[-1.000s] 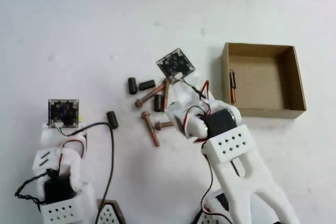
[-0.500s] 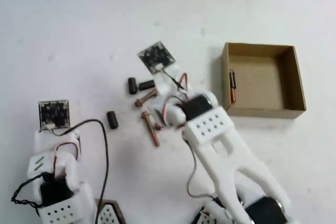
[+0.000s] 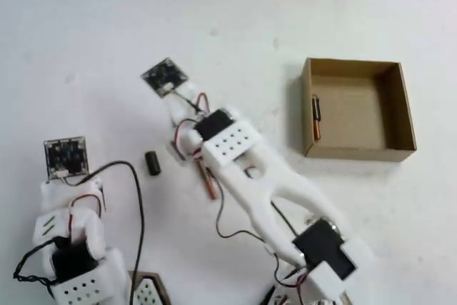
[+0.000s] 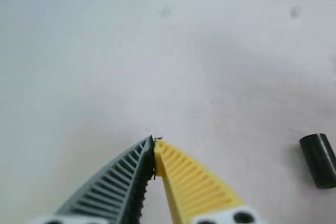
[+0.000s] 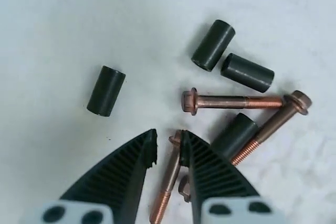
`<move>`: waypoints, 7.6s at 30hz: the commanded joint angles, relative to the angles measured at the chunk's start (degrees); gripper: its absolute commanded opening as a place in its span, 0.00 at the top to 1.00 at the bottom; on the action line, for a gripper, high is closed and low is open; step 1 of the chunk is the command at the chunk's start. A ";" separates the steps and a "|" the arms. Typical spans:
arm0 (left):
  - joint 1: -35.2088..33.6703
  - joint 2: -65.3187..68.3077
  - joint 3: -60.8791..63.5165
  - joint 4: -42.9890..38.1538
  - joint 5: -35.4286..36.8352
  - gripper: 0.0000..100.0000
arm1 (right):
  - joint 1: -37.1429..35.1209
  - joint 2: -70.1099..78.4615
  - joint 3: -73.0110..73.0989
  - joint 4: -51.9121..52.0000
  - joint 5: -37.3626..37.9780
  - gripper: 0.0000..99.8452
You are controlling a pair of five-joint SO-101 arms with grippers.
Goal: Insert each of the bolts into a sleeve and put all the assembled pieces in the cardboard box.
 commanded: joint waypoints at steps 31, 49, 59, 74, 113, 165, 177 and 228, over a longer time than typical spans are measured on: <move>-16.13 -0.40 -1.58 -1.49 -0.62 0.98 | -7.69 16.04 -20.75 0.75 -10.55 0.87; -20.70 -0.40 -1.85 -1.49 -0.62 0.98 | -9.63 28.09 -29.36 4.09 -22.95 0.87; -20.70 -0.40 -1.85 -1.58 -0.62 0.98 | -10.95 34.59 -35.96 7.16 -23.30 0.87; -20.62 -0.40 -1.76 -1.76 -0.62 0.98 | -10.86 36.18 -35.87 9.98 -26.81 0.96; -14.55 -0.40 -0.70 -1.49 -0.44 0.98 | 13.67 9.36 -41.49 39.25 14.33 0.98; -14.20 -0.40 -0.44 -1.41 -0.44 0.98 | 23.25 31.43 -24.00 17.27 22.86 0.98; -14.20 -0.40 -0.35 -1.14 -0.44 0.98 | 24.13 33.36 -24.35 19.21 25.76 0.88; -14.20 -0.40 -0.44 -0.70 -0.44 0.98 | 26.59 -15.69 -27.16 43.12 25.49 0.98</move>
